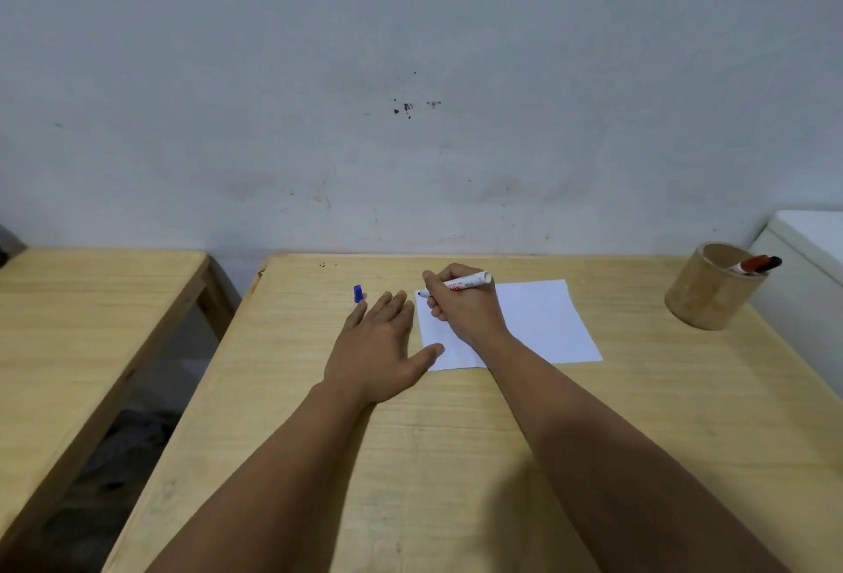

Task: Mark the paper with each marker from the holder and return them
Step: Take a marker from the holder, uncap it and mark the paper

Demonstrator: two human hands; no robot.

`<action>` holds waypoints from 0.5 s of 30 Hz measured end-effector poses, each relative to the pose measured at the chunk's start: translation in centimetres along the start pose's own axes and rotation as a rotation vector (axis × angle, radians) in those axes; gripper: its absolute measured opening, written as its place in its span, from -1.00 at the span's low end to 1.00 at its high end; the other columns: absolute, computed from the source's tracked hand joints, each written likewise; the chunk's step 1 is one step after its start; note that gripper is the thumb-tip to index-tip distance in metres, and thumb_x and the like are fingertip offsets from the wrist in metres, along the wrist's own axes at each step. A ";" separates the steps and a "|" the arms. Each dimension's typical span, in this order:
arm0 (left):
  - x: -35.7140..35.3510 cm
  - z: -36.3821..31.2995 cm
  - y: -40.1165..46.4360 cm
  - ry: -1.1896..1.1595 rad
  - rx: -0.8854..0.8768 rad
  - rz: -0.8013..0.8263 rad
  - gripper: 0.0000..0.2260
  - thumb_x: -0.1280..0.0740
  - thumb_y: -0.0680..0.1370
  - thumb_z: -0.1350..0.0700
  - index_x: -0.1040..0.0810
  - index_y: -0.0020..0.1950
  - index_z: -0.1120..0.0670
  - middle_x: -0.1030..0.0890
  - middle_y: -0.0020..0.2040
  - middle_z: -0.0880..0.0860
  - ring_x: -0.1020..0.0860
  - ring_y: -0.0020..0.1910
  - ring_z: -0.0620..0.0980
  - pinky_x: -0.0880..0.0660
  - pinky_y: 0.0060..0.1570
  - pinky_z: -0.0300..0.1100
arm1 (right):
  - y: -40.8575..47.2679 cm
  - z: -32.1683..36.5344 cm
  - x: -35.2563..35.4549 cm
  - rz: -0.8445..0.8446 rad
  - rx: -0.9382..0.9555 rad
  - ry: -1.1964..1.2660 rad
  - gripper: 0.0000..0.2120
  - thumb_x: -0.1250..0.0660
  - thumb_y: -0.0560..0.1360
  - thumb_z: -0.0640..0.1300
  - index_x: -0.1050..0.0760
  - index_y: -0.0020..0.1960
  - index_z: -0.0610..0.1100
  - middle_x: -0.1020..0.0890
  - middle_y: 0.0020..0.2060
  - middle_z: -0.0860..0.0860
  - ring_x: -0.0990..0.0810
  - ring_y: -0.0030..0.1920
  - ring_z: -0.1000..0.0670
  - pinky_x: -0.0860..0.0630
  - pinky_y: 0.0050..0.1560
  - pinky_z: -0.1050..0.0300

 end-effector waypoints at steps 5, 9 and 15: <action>0.2 0.0 -0.2 -0.011 0.017 -0.028 -0.23 -0.11 0.54 -0.42 -0.27 0.62 0.02 -0.22 0.66 -0.01 -0.08 0.66 -0.05 -0.01 0.62 0.02 | -0.1 0.0 0.0 0.009 0.021 -0.041 -0.71 -0.49 0.52 0.09 -0.66 -0.23 -0.10 -0.77 -0.30 -0.04 -0.75 -0.30 0.01 -0.71 -0.15 0.04; 0.4 -0.1 -0.3 -0.021 0.017 -0.033 -0.24 -0.14 0.55 -0.41 -0.29 0.62 0.03 -0.22 0.66 0.00 -0.09 0.66 -0.05 0.00 0.62 0.00 | -0.1 0.1 -0.1 0.022 0.027 -0.070 -0.73 -0.48 0.50 0.10 -0.67 -0.23 -0.09 -0.77 -0.29 -0.03 -0.76 -0.30 0.00 -0.74 -0.06 -0.10; 0.5 -0.2 -0.3 -0.020 0.024 -0.028 -0.24 -0.15 0.55 -0.41 -0.29 0.62 0.03 -0.23 0.66 -0.01 -0.09 0.66 -0.05 0.00 0.62 0.02 | 0.0 0.1 -0.3 0.015 0.029 -0.097 -0.76 -0.47 0.49 0.07 -0.66 -0.26 -0.06 -0.76 -0.28 -0.03 -0.77 -0.28 0.00 -0.76 -0.01 -0.20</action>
Point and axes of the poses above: each hand's wrist, its own y-axis towards the middle knuckle, its own x-axis out of the back of the hand, z = x × y, the point moved 8 cm from there along y, towards the middle knuckle
